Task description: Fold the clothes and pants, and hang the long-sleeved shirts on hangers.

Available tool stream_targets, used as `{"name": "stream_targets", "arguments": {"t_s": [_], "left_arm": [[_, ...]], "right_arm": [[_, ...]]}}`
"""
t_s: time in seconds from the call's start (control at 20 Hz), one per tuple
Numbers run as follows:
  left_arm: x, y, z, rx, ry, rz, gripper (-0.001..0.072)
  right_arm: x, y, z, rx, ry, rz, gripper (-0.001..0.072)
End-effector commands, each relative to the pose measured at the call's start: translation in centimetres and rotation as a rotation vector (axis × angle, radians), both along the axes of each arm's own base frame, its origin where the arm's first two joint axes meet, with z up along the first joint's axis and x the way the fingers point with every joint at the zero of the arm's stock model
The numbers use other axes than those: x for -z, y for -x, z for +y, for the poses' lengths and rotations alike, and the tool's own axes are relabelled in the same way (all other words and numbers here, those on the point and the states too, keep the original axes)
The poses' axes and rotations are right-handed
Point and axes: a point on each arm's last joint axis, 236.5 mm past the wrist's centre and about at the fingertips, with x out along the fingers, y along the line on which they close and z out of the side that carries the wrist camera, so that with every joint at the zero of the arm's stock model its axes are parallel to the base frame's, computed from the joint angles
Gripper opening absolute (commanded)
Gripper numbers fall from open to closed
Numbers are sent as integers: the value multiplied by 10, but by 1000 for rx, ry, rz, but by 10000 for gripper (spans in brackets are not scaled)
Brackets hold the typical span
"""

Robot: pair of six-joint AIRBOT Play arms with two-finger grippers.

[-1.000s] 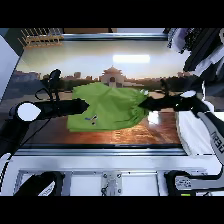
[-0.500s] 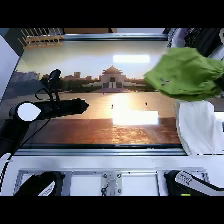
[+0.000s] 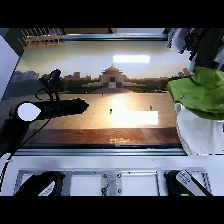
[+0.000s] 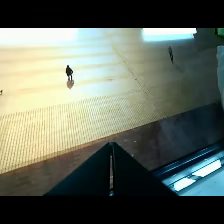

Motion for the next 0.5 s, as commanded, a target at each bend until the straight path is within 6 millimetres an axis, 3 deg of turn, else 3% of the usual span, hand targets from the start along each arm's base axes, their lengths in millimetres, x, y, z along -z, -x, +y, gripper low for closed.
{"name": "stream_targets", "arguments": {"t_s": [0.0, 0.1, 0.3, 0.45], "left_arm": [[0, 0, 1, -1, -1, -1, 6], [0, 0, 1, -1, -1, 0, 6], [2, 1, 1, 3, -9, 4, 6], [2, 1, 1, 4, -9, 5, 6]], "right_arm": [[26, 54, 14, 68, -10, 169, 33], [42, 72, 22, 120, -34, 214, 33], [74, 89, 41, 132, -97, 276, 34], [90, 106, 38, 140, -84, 348, 34]]}}
